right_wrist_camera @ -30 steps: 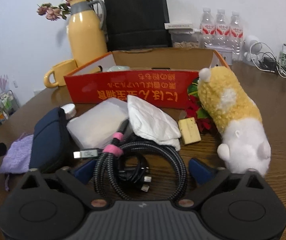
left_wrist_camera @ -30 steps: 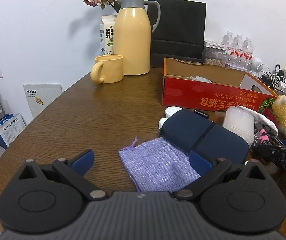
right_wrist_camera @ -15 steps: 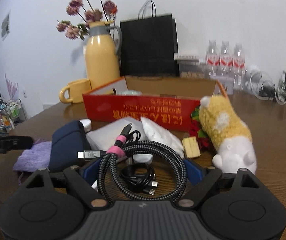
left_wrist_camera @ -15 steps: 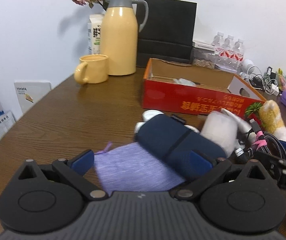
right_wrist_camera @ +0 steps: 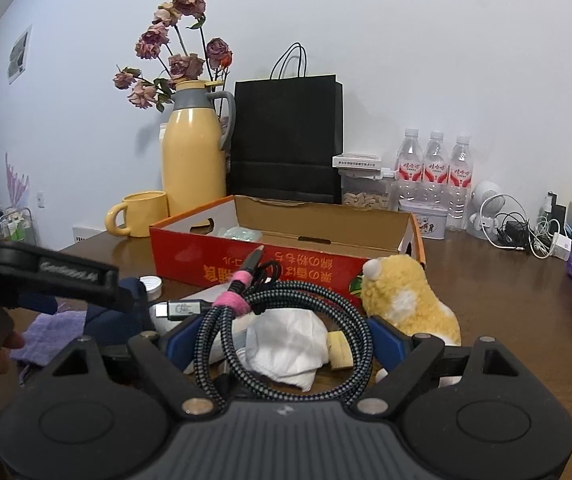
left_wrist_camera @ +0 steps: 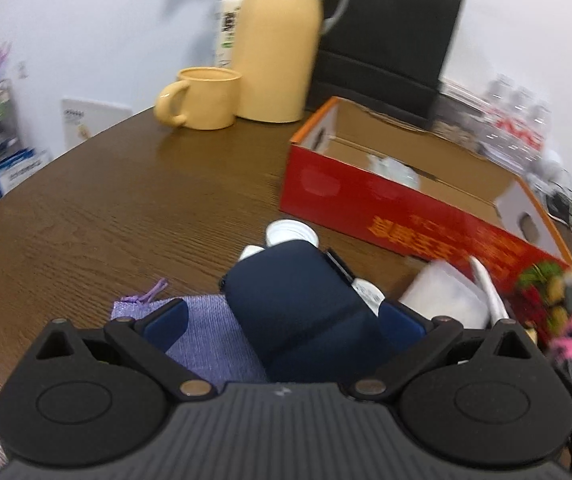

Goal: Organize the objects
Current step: 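Grasp the navy pouch with the left gripper while the right gripper grasps the braided cable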

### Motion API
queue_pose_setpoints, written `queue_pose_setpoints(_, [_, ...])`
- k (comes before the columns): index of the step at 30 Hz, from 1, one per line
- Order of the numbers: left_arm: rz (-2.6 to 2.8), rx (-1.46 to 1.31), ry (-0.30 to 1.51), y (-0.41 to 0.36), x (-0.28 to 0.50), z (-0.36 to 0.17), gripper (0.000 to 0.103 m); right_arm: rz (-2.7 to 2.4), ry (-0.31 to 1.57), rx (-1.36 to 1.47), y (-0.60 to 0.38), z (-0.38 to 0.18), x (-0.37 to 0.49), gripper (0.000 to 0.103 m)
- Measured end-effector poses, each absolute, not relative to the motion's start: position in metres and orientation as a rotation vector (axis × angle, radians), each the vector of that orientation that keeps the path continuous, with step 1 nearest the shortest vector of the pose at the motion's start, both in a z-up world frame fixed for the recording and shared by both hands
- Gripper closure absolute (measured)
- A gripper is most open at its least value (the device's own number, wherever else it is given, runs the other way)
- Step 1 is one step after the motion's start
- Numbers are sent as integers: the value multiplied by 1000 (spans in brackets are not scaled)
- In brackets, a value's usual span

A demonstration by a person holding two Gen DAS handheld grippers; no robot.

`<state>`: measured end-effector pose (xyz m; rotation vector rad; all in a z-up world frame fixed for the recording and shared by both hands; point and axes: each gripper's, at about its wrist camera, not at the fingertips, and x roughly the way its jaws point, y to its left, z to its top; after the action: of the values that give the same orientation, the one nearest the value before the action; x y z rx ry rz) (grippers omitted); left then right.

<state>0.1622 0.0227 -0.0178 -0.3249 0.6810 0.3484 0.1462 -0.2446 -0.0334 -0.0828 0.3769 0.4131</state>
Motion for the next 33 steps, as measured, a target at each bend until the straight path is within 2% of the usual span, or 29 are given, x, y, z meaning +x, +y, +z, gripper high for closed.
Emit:
queue_pose_setpoints(13, [419, -413, 722, 26, 183, -32, 2, 412, 394, -97, -241, -40, 163, 16])
queue_pose_setpoints(15, [401, -408, 718, 25, 182, -31, 9, 414, 396, -95, -241, -41, 163, 16])
queue_pose_setpoints(16, [390, -406, 713, 23, 181, -29, 17, 413, 396, -95, -240, -41, 163, 16])
queue_pose_setpoints(17, [384, -402, 711, 22, 180, -28, 21, 413, 397, -94, -241, -41, 164, 16])
queue_pose_setpoints(26, [348, -390, 698, 20, 172, -23, 34, 404, 398, -105, -238, -40, 163, 16])
queue_pose_setpoints(33, [289, -386, 681, 25, 161, -18, 36, 401, 389, -119, -234, -37, 157, 16])
